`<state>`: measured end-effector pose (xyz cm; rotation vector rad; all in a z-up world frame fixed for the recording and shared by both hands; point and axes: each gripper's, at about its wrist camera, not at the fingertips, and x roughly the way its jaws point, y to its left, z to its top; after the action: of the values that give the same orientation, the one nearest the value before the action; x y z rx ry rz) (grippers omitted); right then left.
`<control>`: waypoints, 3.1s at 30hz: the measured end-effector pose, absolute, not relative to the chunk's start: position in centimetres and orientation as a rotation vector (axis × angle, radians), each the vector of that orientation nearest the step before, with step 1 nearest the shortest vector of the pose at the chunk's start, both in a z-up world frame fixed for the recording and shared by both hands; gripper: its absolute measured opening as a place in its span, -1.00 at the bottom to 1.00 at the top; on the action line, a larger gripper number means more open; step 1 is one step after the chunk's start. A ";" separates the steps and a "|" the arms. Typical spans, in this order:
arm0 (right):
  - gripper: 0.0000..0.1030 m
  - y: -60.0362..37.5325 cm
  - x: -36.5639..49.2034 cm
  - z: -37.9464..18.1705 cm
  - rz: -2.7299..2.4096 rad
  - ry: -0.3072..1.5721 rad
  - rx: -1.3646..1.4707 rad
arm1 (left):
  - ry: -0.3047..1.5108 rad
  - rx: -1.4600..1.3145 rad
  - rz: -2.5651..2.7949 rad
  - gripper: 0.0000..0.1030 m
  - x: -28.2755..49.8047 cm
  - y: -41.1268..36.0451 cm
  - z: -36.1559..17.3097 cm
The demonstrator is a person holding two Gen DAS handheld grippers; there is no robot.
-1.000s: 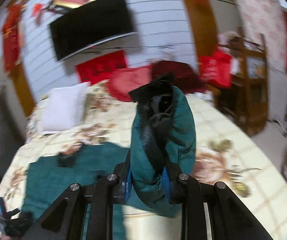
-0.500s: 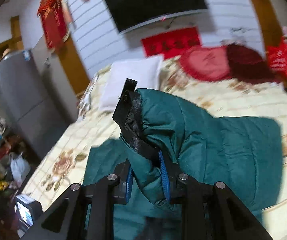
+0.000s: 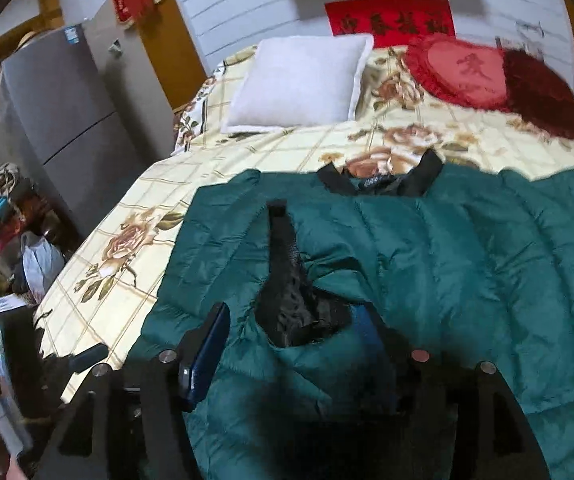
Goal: Fold large clothes
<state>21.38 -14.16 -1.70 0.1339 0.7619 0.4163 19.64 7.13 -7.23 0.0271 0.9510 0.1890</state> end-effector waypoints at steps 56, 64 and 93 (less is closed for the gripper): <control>0.82 -28.5 11.2 -4.2 -0.112 0.733 0.141 | 0.651 -0.284 -0.034 -0.17 19.1 12.6 0.8; -0.06 -27.7 17.4 1.7 0.079 0.567 0.117 | 0.592 -0.098 -0.081 -0.13 22.5 6.4 1.9; 0.14 -28.6 36.8 -7.0 0.047 0.942 0.067 | 0.790 -0.086 -0.010 -0.12 25.6 3.8 -7.0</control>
<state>36.81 -28.59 -6.97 0.0675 0.9416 0.0473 25.61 3.76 -7.04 -0.0856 0.7895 -0.0103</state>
